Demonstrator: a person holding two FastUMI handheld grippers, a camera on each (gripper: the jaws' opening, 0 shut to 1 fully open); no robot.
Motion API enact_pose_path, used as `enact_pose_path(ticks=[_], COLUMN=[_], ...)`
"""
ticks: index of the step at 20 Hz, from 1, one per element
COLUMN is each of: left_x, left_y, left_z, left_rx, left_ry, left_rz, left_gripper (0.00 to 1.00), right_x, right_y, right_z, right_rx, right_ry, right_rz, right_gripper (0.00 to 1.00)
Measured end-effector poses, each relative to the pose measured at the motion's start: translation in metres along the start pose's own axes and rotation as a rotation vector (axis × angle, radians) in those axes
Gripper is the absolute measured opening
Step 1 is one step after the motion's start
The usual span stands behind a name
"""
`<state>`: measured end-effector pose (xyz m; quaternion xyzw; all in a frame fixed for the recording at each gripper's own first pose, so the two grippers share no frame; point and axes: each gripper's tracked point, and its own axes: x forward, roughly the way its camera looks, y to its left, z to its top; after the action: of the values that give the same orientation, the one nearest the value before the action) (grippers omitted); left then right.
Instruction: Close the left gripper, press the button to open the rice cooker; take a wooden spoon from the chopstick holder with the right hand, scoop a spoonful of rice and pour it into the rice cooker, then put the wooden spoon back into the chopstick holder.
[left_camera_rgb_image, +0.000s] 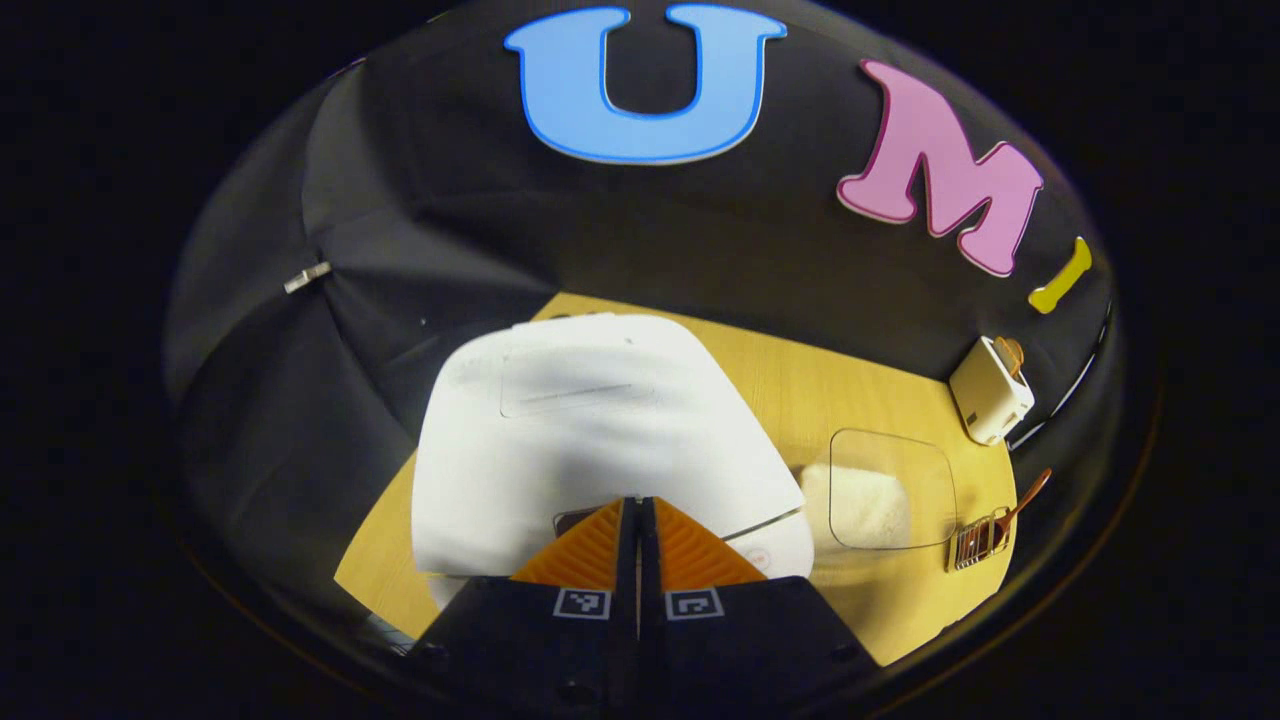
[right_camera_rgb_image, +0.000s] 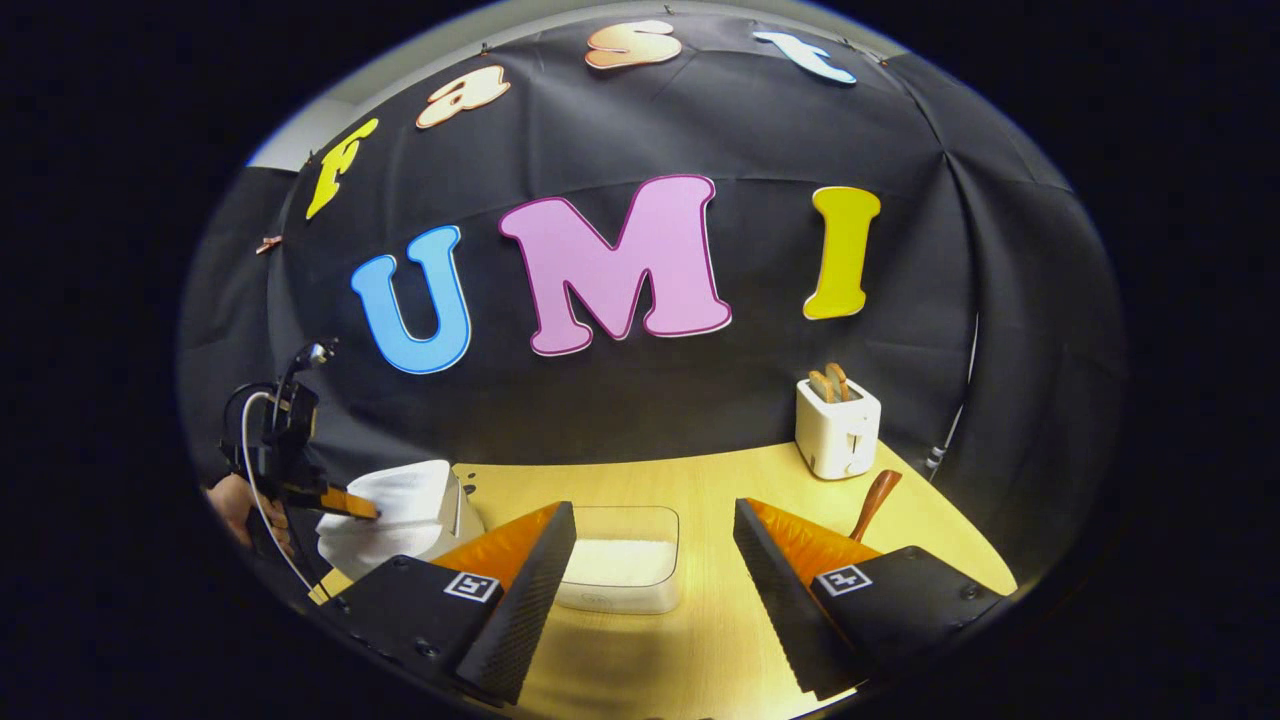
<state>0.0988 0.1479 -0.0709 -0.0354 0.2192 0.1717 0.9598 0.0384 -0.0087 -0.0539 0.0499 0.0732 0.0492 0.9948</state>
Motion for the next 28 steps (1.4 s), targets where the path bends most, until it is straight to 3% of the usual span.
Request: enact_pose_path(ticks=[3,8,11,14,15,19,22,25,28], left_x=[-0.031,-0.070,-0.091,-0.106,-0.110,-0.123,-0.127,-0.130,-0.137], left_y=[-0.002,-0.043,-0.072,-0.087,-0.094,-0.119,-0.137,-0.141,-0.147], left_z=[0.048,0.066,0.063,0.045,0.035,0.000,-0.027,-0.037,-0.043], left_rx=[0.071,0.011,0.002,0.011,0.000,-0.013,0.016,0.029,0.039], left_ry=[-0.189,-0.295,-0.368,-0.406,-0.402,-0.393,-0.355,-0.337,-0.333], left_rz=[0.037,-0.065,-0.149,-0.158,-0.158,-0.200,-0.231,-0.204,-0.199], left_gripper=[0.06,0.05,0.05,0.02,0.08,0.14,0.56,0.99,0.98], right_x=[-0.002,-0.004,-0.002,0.000,0.001,0.010,0.024,0.039,0.059], right_y=[-0.015,-0.054,-0.080,-0.107,-0.114,-0.133,-0.149,-0.169,-0.192], right_z=[-0.003,0.006,0.010,0.015,0.016,0.014,0.003,-0.001,-0.017], right_rx=[0.005,0.024,0.024,0.039,0.042,0.000,-0.025,-0.012,0.008], right_ry=[0.017,-0.007,-0.018,-0.026,-0.026,-0.054,-0.023,-0.003,0.058], right_rz=[-0.030,-0.109,-0.153,-0.188,-0.190,-0.176,-0.189,-0.213,-0.226], right_gripper=[0.98,0.98,0.98,0.98,0.98,0.98,0.99,0.98,0.98])
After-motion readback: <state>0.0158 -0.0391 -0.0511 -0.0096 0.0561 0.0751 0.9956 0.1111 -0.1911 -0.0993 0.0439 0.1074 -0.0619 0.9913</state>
